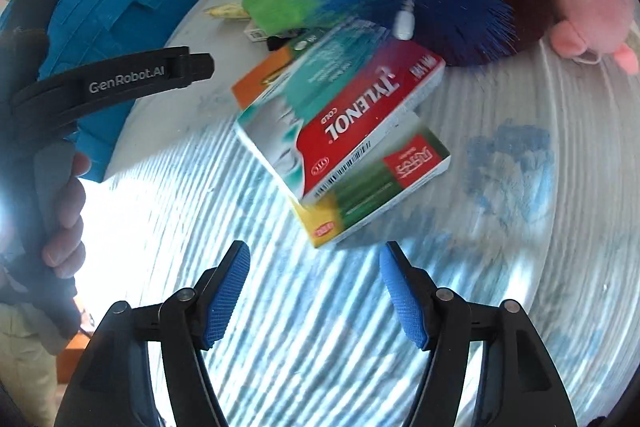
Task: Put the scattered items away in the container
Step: 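Reach the right tool to the Tylenol box while the left tool approaches the Buluofen box, then close the right tool on the Tylenol box while the left tool grasps the Buluofen box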
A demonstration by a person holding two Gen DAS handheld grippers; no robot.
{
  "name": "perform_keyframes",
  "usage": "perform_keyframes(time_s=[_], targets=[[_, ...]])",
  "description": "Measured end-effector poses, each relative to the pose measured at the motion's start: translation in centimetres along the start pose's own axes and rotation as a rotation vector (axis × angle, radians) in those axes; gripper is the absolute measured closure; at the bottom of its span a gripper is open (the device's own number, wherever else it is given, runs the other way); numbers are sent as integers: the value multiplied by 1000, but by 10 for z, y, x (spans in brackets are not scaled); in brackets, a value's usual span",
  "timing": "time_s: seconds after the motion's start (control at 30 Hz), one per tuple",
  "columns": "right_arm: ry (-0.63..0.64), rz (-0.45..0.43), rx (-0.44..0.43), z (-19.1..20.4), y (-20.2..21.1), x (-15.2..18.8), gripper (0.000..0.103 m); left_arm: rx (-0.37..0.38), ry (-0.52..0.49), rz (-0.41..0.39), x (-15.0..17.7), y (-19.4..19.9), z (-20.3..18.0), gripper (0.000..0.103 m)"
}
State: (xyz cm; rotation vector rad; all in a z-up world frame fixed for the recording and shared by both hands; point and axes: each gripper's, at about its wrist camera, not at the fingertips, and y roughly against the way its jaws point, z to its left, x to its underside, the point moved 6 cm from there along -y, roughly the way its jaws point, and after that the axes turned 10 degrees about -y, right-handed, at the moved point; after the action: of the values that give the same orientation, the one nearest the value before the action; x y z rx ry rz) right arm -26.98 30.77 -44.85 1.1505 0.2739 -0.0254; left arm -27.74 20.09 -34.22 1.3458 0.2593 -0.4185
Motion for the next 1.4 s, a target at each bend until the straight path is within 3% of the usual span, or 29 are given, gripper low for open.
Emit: perform_keyframes(time_s=[0.13, 0.23, 0.33, 0.43, 0.47, 0.53, 0.57, 0.63, 0.8, 0.87, 1.0, 1.1, 1.2, 1.4], targets=[[-60, -98, 33, -16, 28, -12, 34, -15, 33, -8, 17, 16, 11, 30], [-78, -137, 51, -17, 39, -29, 27, -22, 45, 14, 22, 10, 18, 30], [-77, -183, 137, -12, 47, -29, 27, -53, 35, 2, 17, -4, 12, 30], [-117, -185, 202, -23, 57, -19, 27, 36, 10, 42, 13, -20, -17, 30], [-135, -182, 224, -37, 58, -36, 27, 107, -12, 50, 14, -20, -34, 30], [-184, -187, 265, -63, 65, -32, 26, 259, -104, 34, 17, -9, -77, 30], [-211, -194, 287, -76, 72, -31, 23, 293, -155, 14, 19, 0, -97, 30], [-256, -217, 319, -97, 80, -32, 19, 306, -197, -17, 22, 11, -119, 30], [-317, -230, 310, -133, 94, -30, 19, 334, -120, 11, 27, 6, -134, 30], [-312, -215, 300, -137, 87, -29, 19, 276, -165, -3, 30, 3, -138, 30], [-270, -188, 263, -131, 87, -22, 18, 177, -161, 0, 41, -8, -102, 22], [-226, -172, 240, -119, 76, -23, 13, 87, -61, 77, 57, -30, -45, 17], [-194, -153, 237, -110, 65, -27, 12, 81, 48, 120, 67, -36, 1, 16], [-150, -143, 220, -94, 56, -33, 11, 101, 108, -9, 33, -6, 15, 15]])
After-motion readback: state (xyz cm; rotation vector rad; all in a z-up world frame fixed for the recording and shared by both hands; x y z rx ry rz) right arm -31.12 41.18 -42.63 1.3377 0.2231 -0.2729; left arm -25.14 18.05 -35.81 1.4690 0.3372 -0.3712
